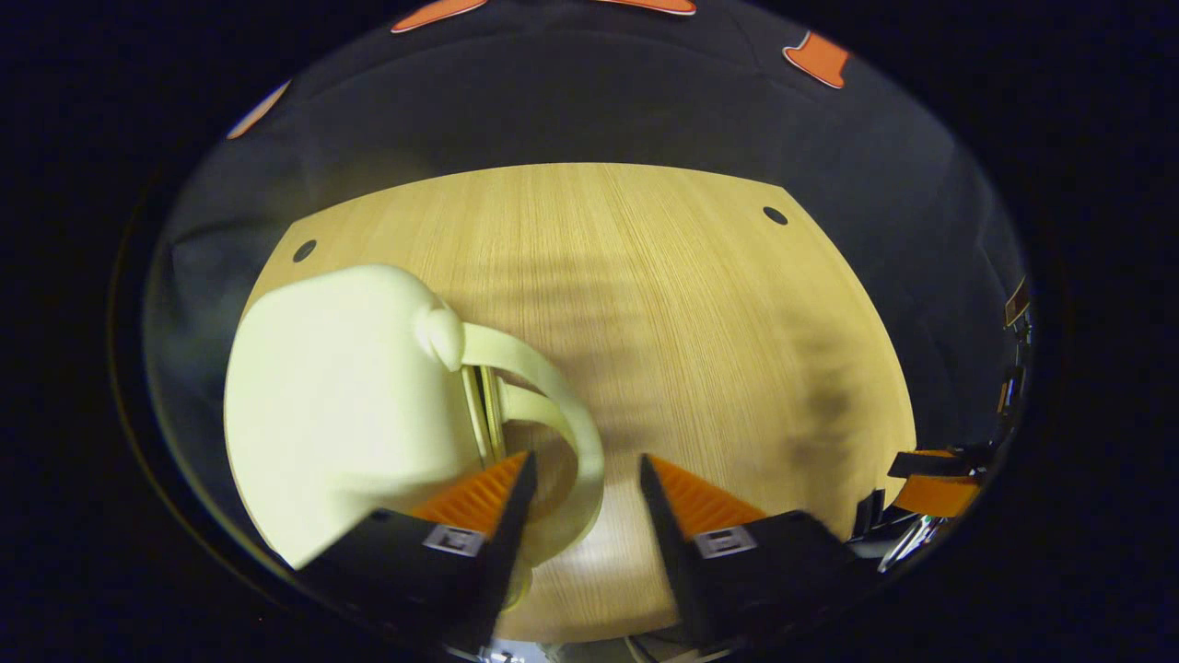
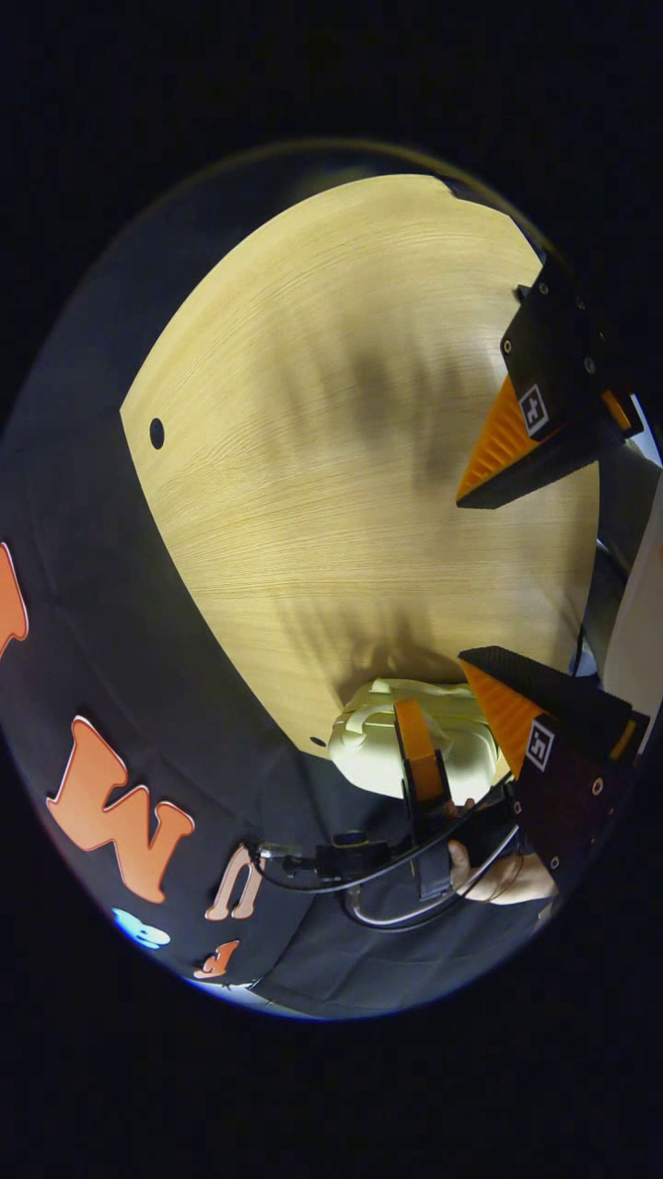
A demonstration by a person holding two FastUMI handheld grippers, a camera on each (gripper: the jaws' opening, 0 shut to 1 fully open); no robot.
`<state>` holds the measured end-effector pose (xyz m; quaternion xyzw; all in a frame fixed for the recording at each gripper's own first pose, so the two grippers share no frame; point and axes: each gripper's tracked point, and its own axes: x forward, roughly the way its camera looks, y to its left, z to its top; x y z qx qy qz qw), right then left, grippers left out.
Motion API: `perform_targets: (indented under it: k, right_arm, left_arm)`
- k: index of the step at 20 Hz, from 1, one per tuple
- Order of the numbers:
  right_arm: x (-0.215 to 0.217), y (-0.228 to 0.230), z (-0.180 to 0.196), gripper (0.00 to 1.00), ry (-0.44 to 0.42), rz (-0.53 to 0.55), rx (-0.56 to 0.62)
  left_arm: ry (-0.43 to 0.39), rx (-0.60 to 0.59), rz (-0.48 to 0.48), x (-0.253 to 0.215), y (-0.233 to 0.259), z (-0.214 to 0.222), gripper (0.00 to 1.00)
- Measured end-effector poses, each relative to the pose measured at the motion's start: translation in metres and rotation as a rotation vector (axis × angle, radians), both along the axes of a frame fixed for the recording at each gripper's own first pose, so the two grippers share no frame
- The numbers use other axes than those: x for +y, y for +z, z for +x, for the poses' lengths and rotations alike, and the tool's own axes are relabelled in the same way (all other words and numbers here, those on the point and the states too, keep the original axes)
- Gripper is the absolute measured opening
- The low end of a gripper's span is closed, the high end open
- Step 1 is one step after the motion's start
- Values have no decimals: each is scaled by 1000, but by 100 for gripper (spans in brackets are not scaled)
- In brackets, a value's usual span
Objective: First open the suitcase, pack the skin care products into it, and then close the suitcase.
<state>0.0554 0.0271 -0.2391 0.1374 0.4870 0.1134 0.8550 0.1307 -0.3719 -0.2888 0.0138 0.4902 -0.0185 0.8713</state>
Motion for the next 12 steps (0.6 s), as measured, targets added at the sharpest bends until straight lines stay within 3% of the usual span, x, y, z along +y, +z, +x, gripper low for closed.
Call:
perform_targets:
  k: [1, 6, 8, 12]
  right_arm:
    - [-3, 2, 3, 96, 7, -30, -14]
    - [-2, 59, 42, 95, 47, -158, -231]
    - [-8, 96, 48, 96, 68, -220, -365]
    - [11, 165, 67, 96, 109, -367, -646]
  left_arm:
    - [-3, -31, 3, -9, 14, -2, 100]
    - [-5, -328, 74, -37, 111, 13, 99]
    - [10, -463, 56, -20, 109, -5, 99]
    - [45, -677, 66, -30, 125, 19, 99]
